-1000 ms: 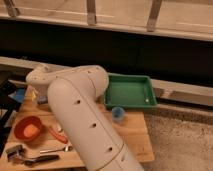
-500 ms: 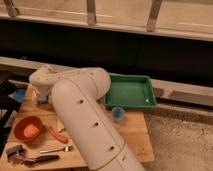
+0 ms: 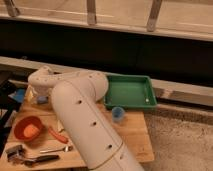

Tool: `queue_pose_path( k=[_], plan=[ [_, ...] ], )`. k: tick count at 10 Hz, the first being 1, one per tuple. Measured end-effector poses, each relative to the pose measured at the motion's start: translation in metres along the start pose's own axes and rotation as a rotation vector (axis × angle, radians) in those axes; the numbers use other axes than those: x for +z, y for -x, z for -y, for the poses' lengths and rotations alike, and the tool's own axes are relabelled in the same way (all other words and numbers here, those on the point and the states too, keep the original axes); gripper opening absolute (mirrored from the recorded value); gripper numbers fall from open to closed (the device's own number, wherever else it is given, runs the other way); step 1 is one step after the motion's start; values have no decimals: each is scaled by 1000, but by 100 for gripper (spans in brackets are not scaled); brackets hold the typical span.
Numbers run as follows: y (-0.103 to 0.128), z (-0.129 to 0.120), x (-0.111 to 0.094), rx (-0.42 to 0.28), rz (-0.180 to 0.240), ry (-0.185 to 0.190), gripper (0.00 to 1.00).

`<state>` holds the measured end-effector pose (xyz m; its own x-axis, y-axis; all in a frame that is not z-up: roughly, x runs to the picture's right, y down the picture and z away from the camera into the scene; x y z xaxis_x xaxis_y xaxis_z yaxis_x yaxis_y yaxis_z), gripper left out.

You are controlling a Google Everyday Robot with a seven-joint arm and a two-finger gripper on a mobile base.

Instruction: Wipe table surface with sponge

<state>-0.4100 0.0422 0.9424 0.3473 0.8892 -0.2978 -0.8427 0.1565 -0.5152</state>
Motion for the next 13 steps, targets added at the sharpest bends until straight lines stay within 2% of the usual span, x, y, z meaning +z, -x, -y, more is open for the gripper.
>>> queue_pose_path(
  k=[6,7,10,13],
  plan=[
    [-4,-3,-2,-3,7,15,5],
    [-5,-4,-3,-1,7,17,1],
    [-10,-8,-18,-24,-5,10,0],
    [-25,-3,-38,-39,-34,-20,0]
  ],
)
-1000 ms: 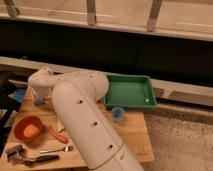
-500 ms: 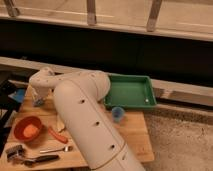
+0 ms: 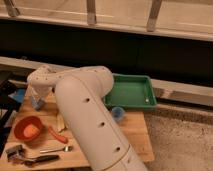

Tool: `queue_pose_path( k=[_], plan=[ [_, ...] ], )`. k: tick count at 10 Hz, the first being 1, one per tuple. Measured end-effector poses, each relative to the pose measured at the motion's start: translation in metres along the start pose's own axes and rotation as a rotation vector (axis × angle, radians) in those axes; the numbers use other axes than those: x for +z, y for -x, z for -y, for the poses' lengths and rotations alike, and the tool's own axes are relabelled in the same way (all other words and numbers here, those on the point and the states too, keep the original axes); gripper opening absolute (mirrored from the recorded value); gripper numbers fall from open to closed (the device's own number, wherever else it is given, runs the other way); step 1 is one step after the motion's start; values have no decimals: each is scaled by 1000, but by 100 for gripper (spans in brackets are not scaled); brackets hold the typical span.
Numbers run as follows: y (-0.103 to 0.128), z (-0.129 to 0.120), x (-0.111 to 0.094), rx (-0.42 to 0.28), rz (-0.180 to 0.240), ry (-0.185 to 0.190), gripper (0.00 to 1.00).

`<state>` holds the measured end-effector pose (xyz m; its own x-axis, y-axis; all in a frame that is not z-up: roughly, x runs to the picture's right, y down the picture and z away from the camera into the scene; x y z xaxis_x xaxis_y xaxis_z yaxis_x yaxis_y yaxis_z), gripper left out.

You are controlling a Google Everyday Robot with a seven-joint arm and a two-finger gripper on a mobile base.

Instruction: Wipe table surface with sponge

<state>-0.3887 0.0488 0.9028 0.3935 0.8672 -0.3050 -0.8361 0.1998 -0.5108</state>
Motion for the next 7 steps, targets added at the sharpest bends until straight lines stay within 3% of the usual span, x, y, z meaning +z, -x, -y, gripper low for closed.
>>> queue_pose_path(
  k=[3,7],
  plan=[
    [-2,15,-10,14,-3,-33,0],
    [26,15,3,2,21,-16,0]
  ],
)
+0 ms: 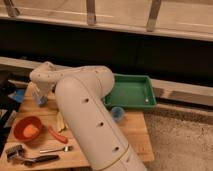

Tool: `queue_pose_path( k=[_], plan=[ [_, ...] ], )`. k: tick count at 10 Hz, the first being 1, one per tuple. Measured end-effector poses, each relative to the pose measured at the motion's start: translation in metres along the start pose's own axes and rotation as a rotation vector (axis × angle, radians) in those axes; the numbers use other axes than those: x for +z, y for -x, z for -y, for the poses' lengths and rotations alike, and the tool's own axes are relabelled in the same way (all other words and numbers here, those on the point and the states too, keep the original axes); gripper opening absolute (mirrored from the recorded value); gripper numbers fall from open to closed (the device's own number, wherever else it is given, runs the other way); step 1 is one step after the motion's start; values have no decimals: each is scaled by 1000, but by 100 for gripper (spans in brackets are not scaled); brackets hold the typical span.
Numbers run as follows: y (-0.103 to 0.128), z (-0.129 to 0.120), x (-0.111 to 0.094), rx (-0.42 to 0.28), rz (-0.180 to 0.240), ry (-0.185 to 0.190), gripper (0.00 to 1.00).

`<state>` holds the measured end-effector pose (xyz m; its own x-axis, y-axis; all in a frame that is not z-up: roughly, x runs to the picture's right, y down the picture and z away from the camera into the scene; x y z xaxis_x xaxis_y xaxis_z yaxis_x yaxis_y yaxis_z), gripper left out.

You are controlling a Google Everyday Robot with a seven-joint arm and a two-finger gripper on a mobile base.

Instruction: Wipe table surface with sponge

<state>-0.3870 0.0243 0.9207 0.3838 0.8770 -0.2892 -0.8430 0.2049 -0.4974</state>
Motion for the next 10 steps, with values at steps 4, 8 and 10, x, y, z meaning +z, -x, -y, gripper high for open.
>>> queue_pose_path(
  k=[4,8,10],
  plan=[
    [-21,-26,-13,-44,-22,73,0],
    [-63,-3,-42,-22,-119,47,0],
    [-58,16,-47,53,-115,-13,0]
  ],
)
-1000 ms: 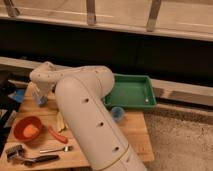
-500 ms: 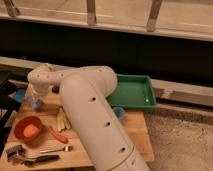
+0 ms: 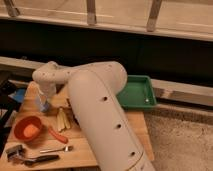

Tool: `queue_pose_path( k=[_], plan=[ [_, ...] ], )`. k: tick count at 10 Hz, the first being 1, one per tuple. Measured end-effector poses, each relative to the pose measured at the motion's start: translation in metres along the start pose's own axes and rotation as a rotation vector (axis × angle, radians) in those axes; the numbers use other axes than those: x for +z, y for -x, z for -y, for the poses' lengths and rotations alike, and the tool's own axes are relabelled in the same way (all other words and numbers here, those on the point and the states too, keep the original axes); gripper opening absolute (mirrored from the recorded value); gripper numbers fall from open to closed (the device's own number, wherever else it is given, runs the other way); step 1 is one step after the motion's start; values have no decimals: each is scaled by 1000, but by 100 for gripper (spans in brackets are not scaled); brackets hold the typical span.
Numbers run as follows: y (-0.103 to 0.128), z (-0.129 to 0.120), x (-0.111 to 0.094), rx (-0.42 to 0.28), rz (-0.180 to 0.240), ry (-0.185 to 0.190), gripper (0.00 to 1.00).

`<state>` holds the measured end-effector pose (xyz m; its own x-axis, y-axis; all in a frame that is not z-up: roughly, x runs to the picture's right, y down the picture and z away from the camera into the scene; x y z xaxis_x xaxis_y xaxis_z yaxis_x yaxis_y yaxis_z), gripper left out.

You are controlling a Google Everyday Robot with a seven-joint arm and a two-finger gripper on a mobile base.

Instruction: Wipe table surface with sponge

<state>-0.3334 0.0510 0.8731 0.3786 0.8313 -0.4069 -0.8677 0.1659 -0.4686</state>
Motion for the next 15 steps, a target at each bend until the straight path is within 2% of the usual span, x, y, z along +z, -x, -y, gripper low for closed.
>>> queue_pose_path(
  k=[2,4,6,9,11,13,15],
  plan=[
    [23,19,3,51,30,-29,0],
    [42,9,13,52,46,-14,0],
    [42,-5,17,39,51,30,0],
    [19,-44,21,0,32,96,0],
    [-3,-41,17,16,-1,92,0],
    [-18,-21,9,48,-20,57,0],
    [-8,10,3,75,-9,10,0]
  ],
)
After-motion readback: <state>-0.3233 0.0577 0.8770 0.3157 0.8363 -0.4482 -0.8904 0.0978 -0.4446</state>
